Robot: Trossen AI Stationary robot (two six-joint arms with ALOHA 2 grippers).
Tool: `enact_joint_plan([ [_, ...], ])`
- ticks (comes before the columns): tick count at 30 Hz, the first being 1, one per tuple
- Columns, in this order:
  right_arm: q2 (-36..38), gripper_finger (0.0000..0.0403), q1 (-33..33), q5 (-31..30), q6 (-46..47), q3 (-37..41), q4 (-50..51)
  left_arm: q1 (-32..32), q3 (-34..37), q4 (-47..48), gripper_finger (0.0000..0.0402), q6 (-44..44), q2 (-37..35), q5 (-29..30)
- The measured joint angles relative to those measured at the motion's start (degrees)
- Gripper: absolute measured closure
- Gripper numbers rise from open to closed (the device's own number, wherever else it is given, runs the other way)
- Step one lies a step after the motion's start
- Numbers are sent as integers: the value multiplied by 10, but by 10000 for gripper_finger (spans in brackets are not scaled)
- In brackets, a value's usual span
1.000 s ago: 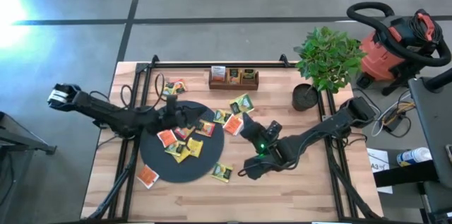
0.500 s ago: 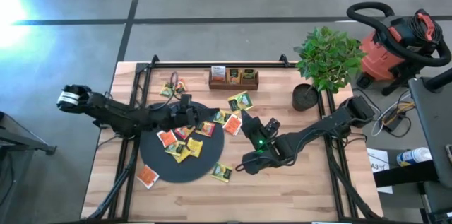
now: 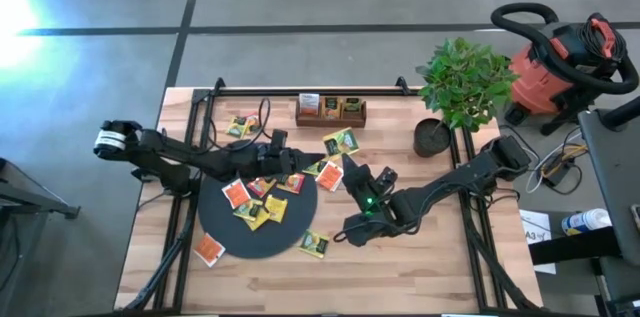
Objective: Pick & Place Tea
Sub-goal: Put the green tea bag into the right section of the wooden organizer
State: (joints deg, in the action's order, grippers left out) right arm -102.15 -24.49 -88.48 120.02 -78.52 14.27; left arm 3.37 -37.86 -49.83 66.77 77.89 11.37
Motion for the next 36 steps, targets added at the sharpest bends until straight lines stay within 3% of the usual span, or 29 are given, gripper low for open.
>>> enact_joint_plan([
  [27, 1, 394, 2, 15, -11, -1, 0, -38, -46, -28, 303, -20, 50, -54],
  [31, 1, 394, 2, 18, -19, -1, 0, -38, -55, -26, 329, -40, 50, -66],
  [36, 1, 394, 1, 20, -19, -1, 0, -40, -58, -13, 390, -54, 50, -70],
])
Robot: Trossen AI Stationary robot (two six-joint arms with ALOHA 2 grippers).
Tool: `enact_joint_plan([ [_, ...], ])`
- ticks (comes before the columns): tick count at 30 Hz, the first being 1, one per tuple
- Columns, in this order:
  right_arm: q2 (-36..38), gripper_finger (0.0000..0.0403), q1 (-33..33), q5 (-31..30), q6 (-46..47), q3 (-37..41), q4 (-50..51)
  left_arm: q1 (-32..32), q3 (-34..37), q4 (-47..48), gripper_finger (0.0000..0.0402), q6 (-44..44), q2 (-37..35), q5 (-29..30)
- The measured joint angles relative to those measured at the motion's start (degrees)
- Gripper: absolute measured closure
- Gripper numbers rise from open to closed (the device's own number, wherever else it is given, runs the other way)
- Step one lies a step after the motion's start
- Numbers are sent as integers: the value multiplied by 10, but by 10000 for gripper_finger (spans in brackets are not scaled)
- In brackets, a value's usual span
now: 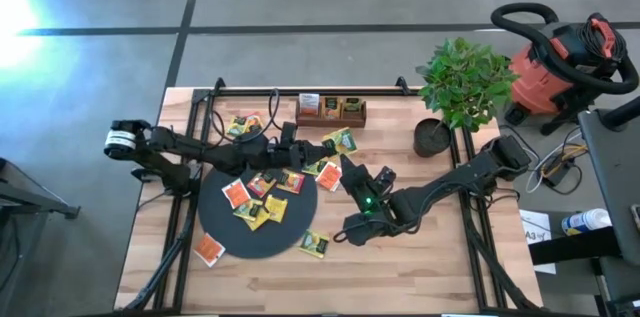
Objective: Pick & Place Tea
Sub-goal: Put the green tea bag into the right section of the wooden organizer
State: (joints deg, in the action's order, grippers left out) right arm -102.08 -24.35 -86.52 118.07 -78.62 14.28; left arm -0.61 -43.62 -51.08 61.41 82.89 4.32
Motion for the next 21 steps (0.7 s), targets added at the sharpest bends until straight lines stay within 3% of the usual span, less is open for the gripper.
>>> enact_joint_plan([
  [8, 0, 389, 0, 31, -47, 0, 3, -9, 4, 6, 399, -19, 0, -4],
  [14, 8, 338, 0, 47, -133, 0, 7, -28, 5, 10, 400, -54, -1, -10],
  [18, 30, 293, 0, 130, -227, 0, 45, -46, 5, 64, 400, -111, -9, -66],
  [21, 47, 267, 0, 220, -320, 0, 82, -53, 5, 169, 401, -205, -22, -139],
])
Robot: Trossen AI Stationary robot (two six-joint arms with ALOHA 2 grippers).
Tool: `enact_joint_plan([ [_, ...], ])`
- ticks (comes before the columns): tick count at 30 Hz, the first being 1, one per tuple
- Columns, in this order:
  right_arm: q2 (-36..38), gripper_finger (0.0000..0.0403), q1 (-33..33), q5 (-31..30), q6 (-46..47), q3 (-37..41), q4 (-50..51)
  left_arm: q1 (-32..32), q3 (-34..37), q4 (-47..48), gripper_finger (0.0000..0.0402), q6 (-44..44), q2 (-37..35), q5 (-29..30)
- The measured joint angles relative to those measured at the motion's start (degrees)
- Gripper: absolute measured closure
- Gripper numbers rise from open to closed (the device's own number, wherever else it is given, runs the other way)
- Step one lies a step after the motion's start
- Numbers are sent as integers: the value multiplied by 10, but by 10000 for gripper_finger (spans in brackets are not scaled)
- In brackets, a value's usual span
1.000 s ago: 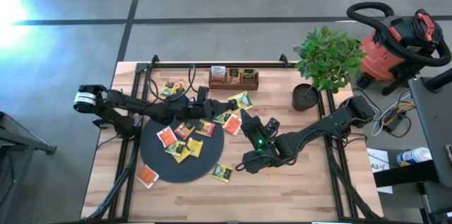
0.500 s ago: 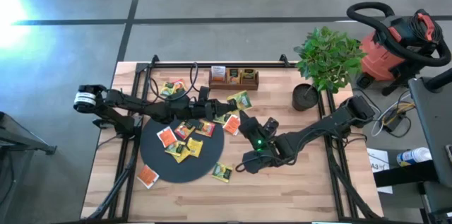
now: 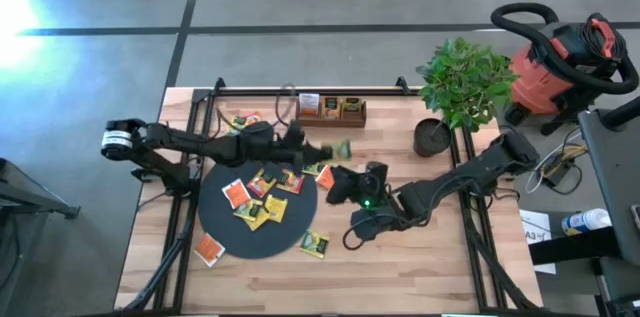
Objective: Pick & Place Tea
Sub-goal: Put the green tea bag into the right section of the wooden organizer
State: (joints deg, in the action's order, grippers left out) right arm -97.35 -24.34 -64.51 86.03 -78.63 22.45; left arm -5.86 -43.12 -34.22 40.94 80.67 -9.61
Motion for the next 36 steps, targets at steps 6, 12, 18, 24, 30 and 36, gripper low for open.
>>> enact_joint_plan([
  [6, 36, 242, 10, 191, -196, -2, 51, 27, -18, 323, 401, -245, -24, -80],
  [12, 38, 243, 40, 303, -282, -2, 78, 74, -76, 508, 401, -405, -29, -53],
  [18, 28, 245, 55, 374, -342, -2, 75, 98, -153, 589, 401, -484, -29, 26],
  [24, 28, 254, 56, 373, -399, -5, 54, 102, -196, 597, 401, -519, -29, 32],
  [30, 19, 254, 64, 375, -477, -5, 34, 104, -219, 597, 401, -534, -7, 32],
  [36, 19, 243, 68, 376, -515, -5, 35, 105, -231, 606, 401, -544, 17, 32],
])
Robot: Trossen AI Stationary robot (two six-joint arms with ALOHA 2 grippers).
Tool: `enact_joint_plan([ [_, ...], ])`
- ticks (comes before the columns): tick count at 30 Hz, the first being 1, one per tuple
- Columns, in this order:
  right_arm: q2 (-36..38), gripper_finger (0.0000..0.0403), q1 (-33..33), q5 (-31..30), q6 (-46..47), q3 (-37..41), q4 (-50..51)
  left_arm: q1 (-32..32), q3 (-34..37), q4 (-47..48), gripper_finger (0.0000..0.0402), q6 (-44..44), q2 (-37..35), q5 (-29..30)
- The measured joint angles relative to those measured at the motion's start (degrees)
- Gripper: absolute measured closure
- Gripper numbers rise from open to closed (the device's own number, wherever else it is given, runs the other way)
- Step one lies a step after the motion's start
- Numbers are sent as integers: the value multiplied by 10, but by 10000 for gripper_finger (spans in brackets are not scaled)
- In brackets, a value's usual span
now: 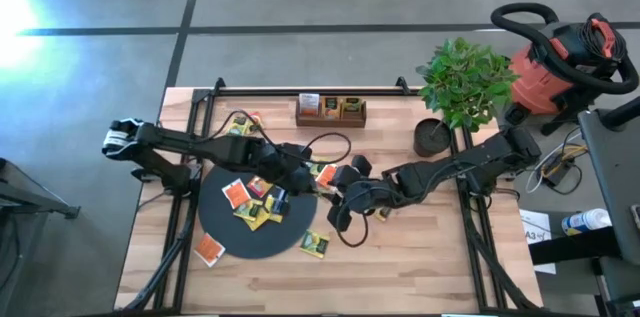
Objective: Pick & Place Tea
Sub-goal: Put the green tea bag into the right section of the wooden organizer
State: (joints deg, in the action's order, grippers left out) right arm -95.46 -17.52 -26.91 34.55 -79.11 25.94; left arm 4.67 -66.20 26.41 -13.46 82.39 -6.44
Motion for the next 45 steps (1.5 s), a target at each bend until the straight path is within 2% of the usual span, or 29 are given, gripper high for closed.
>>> enact_joint_plan([
  [5, -6, 244, 1, 20, -16, 0, -1, 0, -13, -5, 401, -1, 6, 0],
  [11, -10, 267, 7, 37, -16, -1, -10, 0, -22, -7, 401, -1, 19, -1],
  [14, -10, 287, 11, 57, -16, 0, -8, 0, -28, -8, 401, 0, 23, -1],
  [25, -10, 386, 13, 59, -13, 0, 3, 0, -31, -12, 401, 23, 14, -2],
  [27, -10, 391, 13, 59, -13, 0, 4, 0, -31, -12, 399, 35, 13, -2],
  [31, -10, 394, 14, 57, -11, 0, 8, 0, -30, -7, 380, 62, 9, -2],
  [38, -11, 394, 13, 41, 0, 0, 9, 2, -30, 6, 318, 77, 7, -1],
  [45, -11, 394, 13, -7, 24, 0, 13, 1, -29, 7, 278, 117, -20, 0],
])
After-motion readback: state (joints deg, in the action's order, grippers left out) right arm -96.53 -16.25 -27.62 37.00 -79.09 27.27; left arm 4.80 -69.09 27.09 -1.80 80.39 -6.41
